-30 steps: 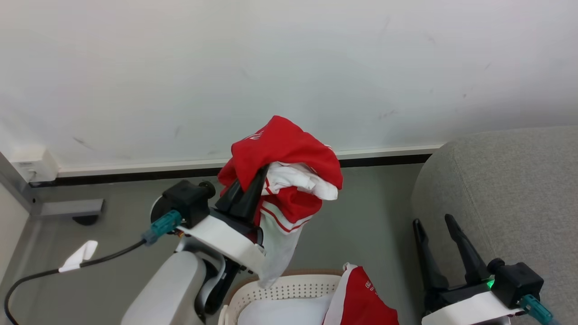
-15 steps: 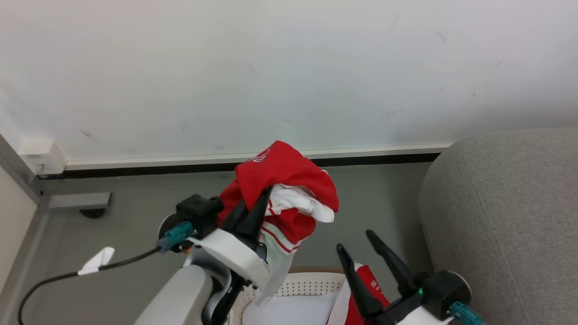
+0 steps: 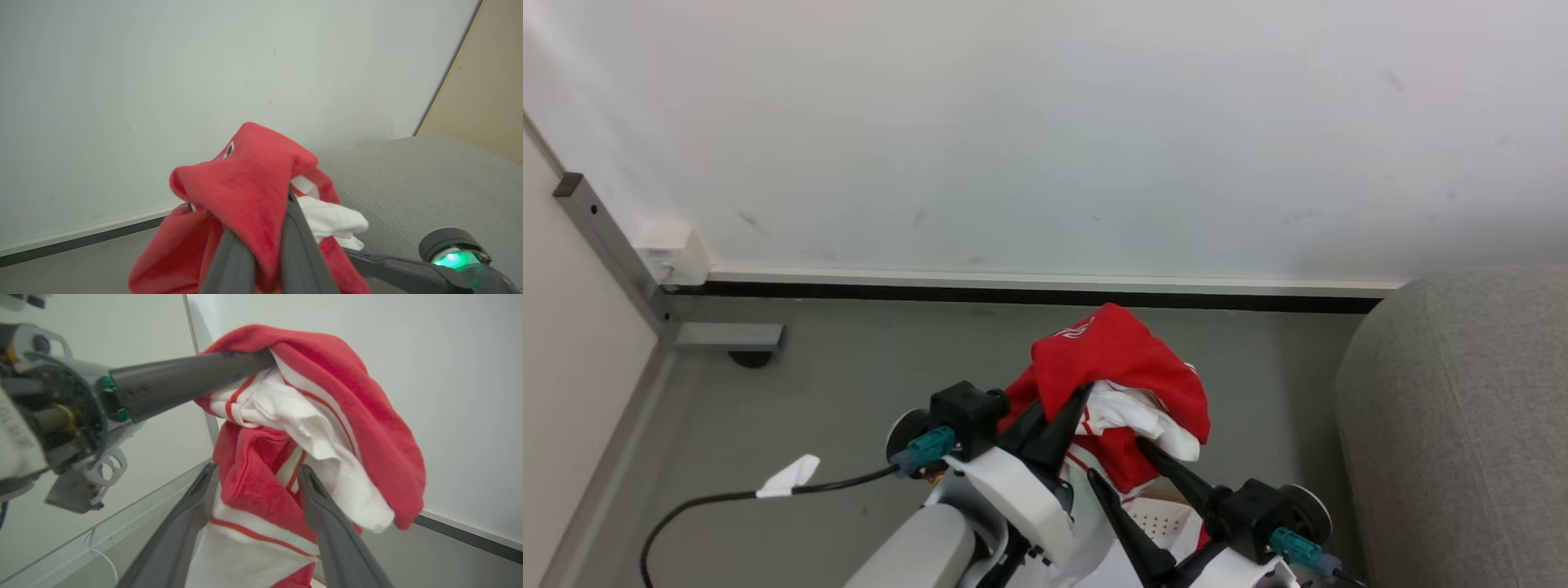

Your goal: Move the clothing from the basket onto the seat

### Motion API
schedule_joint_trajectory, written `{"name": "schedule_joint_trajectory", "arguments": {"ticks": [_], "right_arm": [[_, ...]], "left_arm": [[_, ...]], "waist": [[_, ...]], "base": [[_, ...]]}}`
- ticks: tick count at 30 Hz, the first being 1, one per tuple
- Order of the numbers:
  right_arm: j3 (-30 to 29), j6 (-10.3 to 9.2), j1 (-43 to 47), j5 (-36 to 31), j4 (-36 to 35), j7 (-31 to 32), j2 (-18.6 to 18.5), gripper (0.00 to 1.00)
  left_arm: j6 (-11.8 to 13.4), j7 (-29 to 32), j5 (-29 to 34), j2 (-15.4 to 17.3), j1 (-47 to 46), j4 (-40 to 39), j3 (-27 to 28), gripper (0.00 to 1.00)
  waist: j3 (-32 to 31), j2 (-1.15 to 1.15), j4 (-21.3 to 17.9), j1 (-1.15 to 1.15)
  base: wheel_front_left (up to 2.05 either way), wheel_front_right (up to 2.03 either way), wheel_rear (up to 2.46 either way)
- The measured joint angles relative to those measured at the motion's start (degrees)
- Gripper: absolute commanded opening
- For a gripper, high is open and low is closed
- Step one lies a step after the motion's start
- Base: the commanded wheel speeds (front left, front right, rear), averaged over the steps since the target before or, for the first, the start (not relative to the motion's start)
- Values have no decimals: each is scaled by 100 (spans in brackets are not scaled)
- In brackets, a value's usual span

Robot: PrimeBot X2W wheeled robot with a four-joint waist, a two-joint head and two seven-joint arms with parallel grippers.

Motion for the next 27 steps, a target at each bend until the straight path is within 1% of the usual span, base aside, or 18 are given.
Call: {"name": "schedule_joint_trajectory", "arguments": {"ticks": [7,12,16,17,18,19,27], "right_arm": [[16,0,-160,33,493,0,5,100],[-182,1,-232,52,682,0,8,100],[-343,0,-233,49,711,0,9,100],[-378,0,-232,49,701,0,10,85],[-405,0,-231,49,694,0,9,21],[-415,1,-227,53,687,-1,8,0],[-366,0,-201,148,650,0,10,0]], "left_arm": [[-37,10,-142,-102,-85,-160,-442,0],[-52,108,-350,-154,-83,-344,-759,0],[-58,151,-449,-168,-77,-408,-882,0],[-58,153,-488,-169,-75,-409,-899,0],[-58,155,-524,-170,-75,-408,-905,0],[-58,155,-547,-169,-75,-402,-909,0],[-21,141,-592,-91,-77,-323,-793,0]], "waist": [[-39,0,402,1],[-85,0,678,0],[-128,0,831,0],[-138,0,854,1],[-146,0,871,0],[-152,0,883,0],[-168,0,813,0]], "base": [[0,0,0],[0,0,0],[0,0,0],[0,0,0],[0,0,0],[0,0,0],[0,0,0]]}}
